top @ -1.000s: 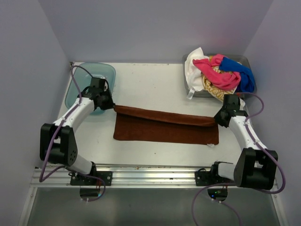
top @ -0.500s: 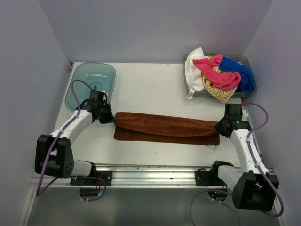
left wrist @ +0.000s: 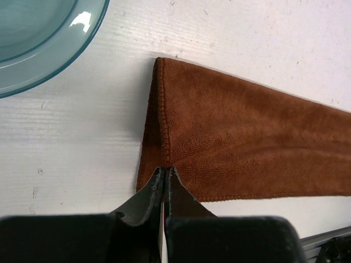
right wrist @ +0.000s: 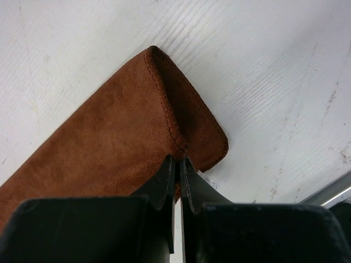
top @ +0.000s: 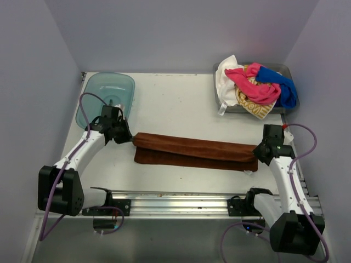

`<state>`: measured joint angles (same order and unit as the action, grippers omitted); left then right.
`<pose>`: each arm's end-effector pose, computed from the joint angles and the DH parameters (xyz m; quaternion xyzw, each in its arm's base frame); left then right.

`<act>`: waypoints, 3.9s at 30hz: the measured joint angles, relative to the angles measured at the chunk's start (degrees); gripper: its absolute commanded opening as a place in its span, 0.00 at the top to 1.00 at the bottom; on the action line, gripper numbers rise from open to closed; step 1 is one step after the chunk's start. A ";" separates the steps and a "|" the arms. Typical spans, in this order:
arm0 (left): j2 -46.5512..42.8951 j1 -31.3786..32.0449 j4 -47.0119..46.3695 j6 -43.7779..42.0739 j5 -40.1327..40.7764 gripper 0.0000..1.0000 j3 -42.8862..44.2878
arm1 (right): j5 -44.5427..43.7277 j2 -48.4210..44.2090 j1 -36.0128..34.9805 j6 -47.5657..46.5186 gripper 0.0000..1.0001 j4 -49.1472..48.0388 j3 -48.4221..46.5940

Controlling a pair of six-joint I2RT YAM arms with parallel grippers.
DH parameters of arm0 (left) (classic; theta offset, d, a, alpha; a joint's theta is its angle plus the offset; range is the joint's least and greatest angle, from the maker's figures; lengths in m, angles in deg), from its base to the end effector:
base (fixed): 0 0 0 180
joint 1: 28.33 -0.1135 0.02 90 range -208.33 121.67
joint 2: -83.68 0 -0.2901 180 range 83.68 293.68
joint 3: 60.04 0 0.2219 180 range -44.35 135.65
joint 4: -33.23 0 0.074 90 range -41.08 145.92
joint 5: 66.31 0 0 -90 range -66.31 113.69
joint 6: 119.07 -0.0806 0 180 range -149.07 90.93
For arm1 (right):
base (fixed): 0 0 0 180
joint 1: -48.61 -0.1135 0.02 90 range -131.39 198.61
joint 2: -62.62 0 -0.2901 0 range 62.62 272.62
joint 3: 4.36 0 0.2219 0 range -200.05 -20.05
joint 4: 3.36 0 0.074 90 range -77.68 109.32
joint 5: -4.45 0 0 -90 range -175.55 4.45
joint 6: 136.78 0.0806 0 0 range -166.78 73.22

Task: Roll the towels
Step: Fold the towel

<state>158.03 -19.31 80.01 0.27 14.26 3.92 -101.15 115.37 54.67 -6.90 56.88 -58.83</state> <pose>0.2382 -0.0512 0.2238 -0.1458 0.9451 -0.1670 0.2401 0.1423 -0.0369 0.2218 0.4060 0.8636 -0.0468 0.2951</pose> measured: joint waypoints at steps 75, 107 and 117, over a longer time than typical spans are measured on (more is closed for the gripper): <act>9.38 0.96 -5.42 2.56 -2.05 0.53 -6.49 | 11.26 23.54 -12.76 -2.60 0.62 -16.57 1.68; 11.06 0.85 -1.88 0.98 1.07 0.53 -3.80 | 8.52 30.08 -8.11 -13.11 1.00 -9.81 -8.26; 11.63 0.83 -2.16 1.03 1.05 0.54 -3.80 | 7.02 28.61 -6.99 -12.17 1.00 -10.51 -8.24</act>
<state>169.66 -18.48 77.85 1.30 15.31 0.12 -94.13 143.98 47.68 -19.08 46.37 -67.07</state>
